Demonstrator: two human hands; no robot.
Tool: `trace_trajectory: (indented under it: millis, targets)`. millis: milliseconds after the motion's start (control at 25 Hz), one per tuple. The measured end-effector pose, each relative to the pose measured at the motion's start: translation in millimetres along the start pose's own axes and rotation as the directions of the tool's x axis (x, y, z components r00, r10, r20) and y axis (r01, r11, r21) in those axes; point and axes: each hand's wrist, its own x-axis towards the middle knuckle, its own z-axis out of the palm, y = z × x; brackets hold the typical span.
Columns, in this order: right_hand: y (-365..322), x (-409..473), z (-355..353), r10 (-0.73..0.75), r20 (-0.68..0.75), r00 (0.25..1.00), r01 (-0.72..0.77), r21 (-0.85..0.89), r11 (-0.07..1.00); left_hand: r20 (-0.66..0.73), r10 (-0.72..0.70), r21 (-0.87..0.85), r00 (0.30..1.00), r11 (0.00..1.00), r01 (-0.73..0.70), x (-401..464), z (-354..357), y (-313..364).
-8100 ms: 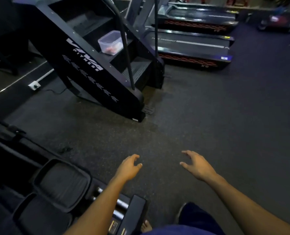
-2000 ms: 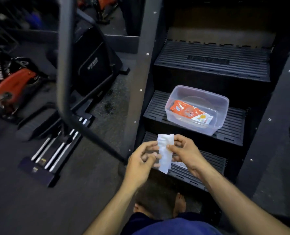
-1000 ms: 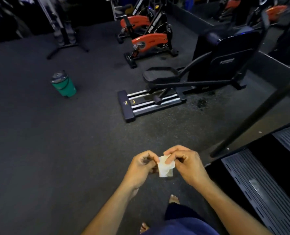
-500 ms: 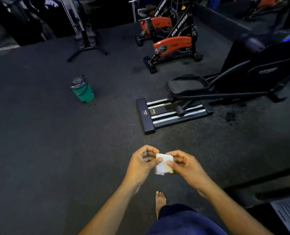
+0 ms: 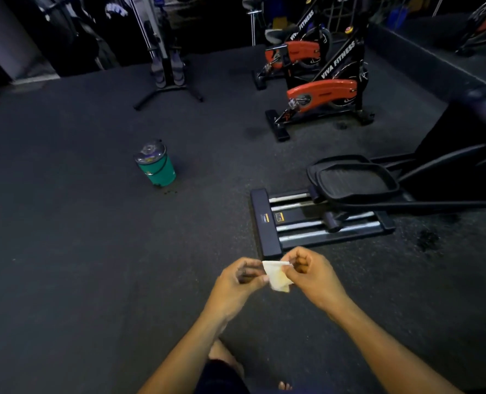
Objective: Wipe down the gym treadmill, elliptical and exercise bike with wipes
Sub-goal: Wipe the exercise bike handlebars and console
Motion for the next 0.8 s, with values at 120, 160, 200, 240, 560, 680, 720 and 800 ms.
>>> trace_trajectory:
  millis: [120, 160, 200, 240, 560, 680, 720, 800]
  targets:
    - [-5.0, 74.3, 27.2, 0.024, -0.040, 0.999, -0.028, -0.116, 0.993, -0.093, -0.006, 0.249, 0.996, 0.968, 0.029, 61.5, -62.3, -22.3]
    - [-7.9, 99.4, 35.7, 0.041, -0.047, 0.998, -0.048, -0.142, 0.989, -0.100, 0.001, 0.346, 0.995, 0.938, 0.034, 82.6, -84.2, -29.1]
    - [-11.8, 127.3, 45.2, 0.050, -0.052, 0.997, -0.058, -0.174, 0.983, -0.103, 0.010, 0.417, 0.995, 0.908, 0.034, 104.8, -108.1, -33.9]
    - [-16.5, 153.1, 53.2, 0.054, -0.054, 0.997, -0.065, -0.218, 0.974, -0.106, 0.016, 0.476, 0.994, 0.879, 0.037, 124.6, -129.2, -36.3]
    - [-68.5, 333.6, 87.3, 0.054, -0.096, 0.994, -0.080, -0.294, 0.953, -0.034, -0.095, 0.468, 0.995, 0.878, 0.099, 289.6, -261.9, -8.5]
    - [-61.8, 384.0, 90.8, 0.104, -0.154, 0.983, -0.143, -0.274, 0.951, 0.009, -0.136, 0.449, 0.991, 0.886, 0.117, 353.5, -290.0, 0.4]
    - [-60.6, 401.8, 90.6, 0.121, -0.168, 0.978, -0.162, -0.257, 0.953, 0.009, -0.138, 0.449, 0.990, 0.886, 0.119, 378.2, -298.1, 3.8]
    - [-56.2, 444.5, 89.0, 0.141, -0.203, 0.969, -0.185, -0.216, 0.959, 0.028, -0.160, 0.466, 0.987, 0.876, 0.128, 428.8, -310.5, 9.8]
